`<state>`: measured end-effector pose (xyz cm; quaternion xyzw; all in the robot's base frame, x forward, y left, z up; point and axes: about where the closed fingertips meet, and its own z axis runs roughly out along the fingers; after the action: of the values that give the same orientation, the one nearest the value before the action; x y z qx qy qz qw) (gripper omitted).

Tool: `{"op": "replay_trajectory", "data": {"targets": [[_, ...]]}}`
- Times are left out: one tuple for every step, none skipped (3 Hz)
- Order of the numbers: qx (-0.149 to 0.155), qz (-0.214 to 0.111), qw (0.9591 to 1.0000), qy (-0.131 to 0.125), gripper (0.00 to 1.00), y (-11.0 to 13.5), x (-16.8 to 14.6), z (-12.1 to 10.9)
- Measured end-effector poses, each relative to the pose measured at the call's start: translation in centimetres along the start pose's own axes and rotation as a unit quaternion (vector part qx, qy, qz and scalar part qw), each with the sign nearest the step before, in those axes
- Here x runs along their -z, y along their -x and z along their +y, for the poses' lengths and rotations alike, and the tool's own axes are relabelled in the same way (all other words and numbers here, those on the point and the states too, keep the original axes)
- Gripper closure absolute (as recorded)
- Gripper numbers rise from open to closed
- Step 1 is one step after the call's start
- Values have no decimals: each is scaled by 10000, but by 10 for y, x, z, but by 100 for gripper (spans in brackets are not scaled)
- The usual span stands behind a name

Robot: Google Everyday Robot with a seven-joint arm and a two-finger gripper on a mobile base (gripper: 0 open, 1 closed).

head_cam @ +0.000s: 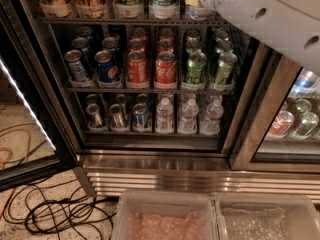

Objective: Pick blue plastic bottle from top shelf of fridge

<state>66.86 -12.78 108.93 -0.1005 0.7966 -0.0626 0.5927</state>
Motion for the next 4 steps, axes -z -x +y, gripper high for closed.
{"op": "replay_trajectory", "data": {"targets": [[-142,39,9999,37,26,6,-9,-4],[-216,83,9995,232,21,10,-14,3],[-297,162,9985,433,21,14,-18,10],[-350,212,9976,552,29,15,-21,16]]}}
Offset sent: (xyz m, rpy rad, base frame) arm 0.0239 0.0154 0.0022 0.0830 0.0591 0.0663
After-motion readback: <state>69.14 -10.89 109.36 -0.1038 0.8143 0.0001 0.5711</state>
